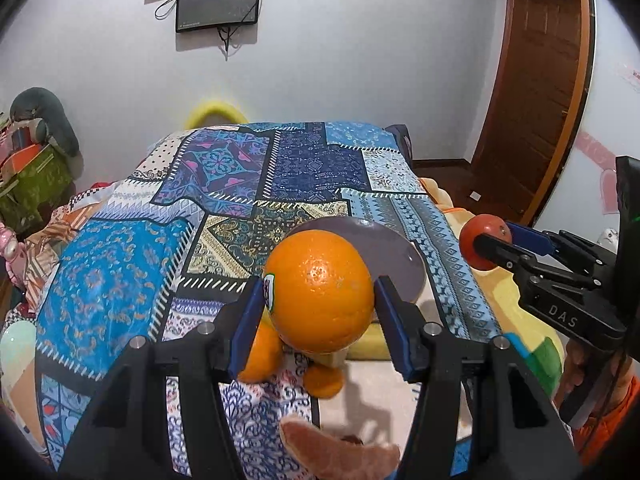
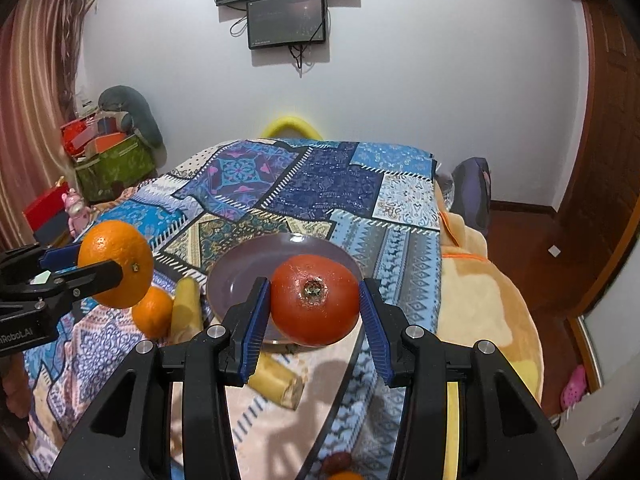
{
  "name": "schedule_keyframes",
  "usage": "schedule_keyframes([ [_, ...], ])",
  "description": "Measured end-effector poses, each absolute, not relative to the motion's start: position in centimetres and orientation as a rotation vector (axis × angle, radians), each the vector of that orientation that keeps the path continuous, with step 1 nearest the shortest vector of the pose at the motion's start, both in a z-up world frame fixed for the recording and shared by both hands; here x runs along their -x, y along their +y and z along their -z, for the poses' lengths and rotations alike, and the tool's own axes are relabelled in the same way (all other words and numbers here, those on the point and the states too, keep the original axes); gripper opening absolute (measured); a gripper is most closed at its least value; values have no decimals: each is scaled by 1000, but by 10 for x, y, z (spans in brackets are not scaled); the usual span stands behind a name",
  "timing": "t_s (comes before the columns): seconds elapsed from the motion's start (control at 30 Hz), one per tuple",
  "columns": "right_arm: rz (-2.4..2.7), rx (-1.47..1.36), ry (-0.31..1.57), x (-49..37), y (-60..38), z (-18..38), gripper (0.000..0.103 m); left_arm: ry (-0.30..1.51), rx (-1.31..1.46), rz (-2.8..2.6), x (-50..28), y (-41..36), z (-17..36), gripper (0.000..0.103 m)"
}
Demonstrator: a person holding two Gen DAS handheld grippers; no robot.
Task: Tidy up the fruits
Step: 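Place the tomato on the purple plate with the right gripper while the left places the orange there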
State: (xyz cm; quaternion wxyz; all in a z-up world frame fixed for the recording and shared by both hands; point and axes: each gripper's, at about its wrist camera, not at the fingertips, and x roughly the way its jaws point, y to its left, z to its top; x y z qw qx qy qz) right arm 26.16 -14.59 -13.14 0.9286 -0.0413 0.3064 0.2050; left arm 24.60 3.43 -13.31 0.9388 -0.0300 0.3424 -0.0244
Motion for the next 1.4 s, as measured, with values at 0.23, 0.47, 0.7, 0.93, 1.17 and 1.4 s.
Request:
schedule_keyframes([
  [0.23,-408,103,638,-284,-141,138,42,714,64,57,-278,35,143,56],
  [0.47,-398,120,663,-305,-137,148,42,742,58,56,-312,37,156,56],
  [0.7,-396,137,698,-327,-129,162,42,794,35,44,-342,38,179,56],
  [0.93,-404,167,742,-351,-114,176,42,866,40,36,-369,42,204,56],
  [1.17,-408,209,765,-366,-102,186,42,910,48,44,-386,45,214,56],
  [1.4,-413,248,832,-375,-93,207,42,922,37,59,-393,42,218,56],
])
